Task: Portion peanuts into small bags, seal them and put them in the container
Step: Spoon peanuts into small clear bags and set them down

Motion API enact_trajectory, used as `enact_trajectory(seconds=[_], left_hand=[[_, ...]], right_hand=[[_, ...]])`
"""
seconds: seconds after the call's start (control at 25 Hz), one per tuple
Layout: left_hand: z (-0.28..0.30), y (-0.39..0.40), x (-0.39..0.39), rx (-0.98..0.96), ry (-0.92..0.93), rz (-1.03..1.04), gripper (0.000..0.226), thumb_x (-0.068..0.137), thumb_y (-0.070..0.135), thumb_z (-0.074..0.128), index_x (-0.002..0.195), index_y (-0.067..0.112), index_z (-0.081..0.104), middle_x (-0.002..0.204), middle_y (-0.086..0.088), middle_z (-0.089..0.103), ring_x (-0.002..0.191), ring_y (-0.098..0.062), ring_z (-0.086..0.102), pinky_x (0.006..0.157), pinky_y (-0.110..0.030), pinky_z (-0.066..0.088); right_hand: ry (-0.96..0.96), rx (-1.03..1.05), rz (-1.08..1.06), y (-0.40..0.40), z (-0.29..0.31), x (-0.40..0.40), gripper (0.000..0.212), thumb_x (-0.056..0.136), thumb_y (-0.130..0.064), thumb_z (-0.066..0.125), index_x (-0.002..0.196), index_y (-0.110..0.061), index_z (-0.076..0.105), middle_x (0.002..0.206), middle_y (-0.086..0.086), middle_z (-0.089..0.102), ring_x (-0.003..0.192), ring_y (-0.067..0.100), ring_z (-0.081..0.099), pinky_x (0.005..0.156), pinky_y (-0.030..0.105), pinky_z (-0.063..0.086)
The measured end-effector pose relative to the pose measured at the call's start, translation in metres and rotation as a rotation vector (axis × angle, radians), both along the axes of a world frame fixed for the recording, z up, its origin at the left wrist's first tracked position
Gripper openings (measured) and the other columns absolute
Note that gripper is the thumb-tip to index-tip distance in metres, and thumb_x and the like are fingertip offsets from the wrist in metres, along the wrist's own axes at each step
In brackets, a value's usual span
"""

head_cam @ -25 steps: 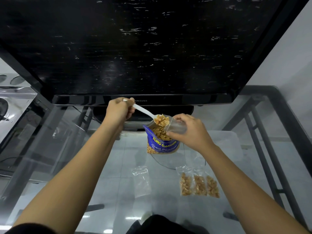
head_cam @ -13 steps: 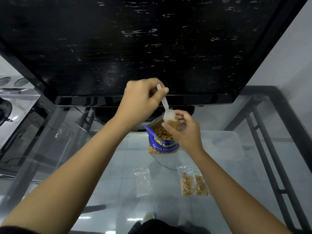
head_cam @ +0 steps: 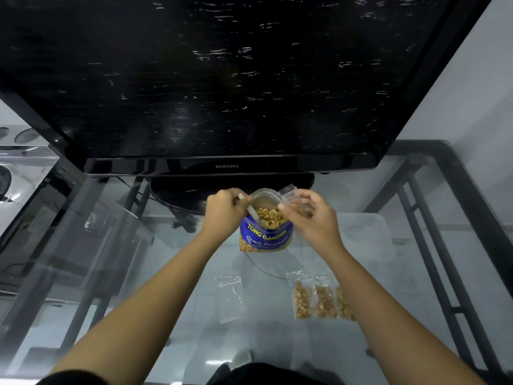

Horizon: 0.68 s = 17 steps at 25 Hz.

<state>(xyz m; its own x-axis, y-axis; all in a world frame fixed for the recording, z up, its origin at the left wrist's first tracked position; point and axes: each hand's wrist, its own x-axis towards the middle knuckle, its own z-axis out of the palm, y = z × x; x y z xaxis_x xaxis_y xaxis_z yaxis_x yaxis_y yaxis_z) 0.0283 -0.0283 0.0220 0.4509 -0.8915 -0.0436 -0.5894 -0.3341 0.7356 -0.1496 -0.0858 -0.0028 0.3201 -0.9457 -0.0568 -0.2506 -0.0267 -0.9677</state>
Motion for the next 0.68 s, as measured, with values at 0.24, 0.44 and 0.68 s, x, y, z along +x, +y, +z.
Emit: enact_trajectory(seconds=[0.24,0.44,0.68], left_hand=[[-0.009,-0.008,0.016,0.066,0.435,0.219,0.023,0.090,0.020,0.058,0.070,0.013,0.066,0.056,-0.005,0.062,0.065,-0.019,0.059,0.073,-0.035,0.054],[-0.004,-0.007,0.021,0.034,0.686,0.257,0.024,0.093,0.016,0.053,0.072,0.008,0.061,0.049,-0.001,0.056,0.041,-0.003,0.050,0.041,-0.010,0.041],[-0.010,-0.007,0.043,-0.031,0.787,0.385,0.023,0.093,0.014,0.053,0.072,0.010,0.060,0.048,0.002,0.054,0.050,-0.009,0.047,0.045,-0.015,0.040]], right_hand=[[0.021,0.046,0.037,-0.002,0.001,-0.003,0.048,0.072,-0.042,0.074,0.113,-0.025,0.056,0.104,-0.007,0.068,0.097,0.009,0.065,0.079,0.029,0.056],[0.044,0.030,0.061,-0.004,0.003,-0.005,0.048,0.073,-0.040,0.074,0.114,-0.021,0.057,0.106,-0.007,0.067,0.101,0.010,0.062,0.080,0.031,0.056],[0.244,-0.125,0.095,-0.014,0.016,-0.010,0.045,0.069,-0.042,0.077,0.107,-0.025,0.060,0.101,-0.009,0.064,0.093,0.009,0.061,0.074,0.022,0.051]])
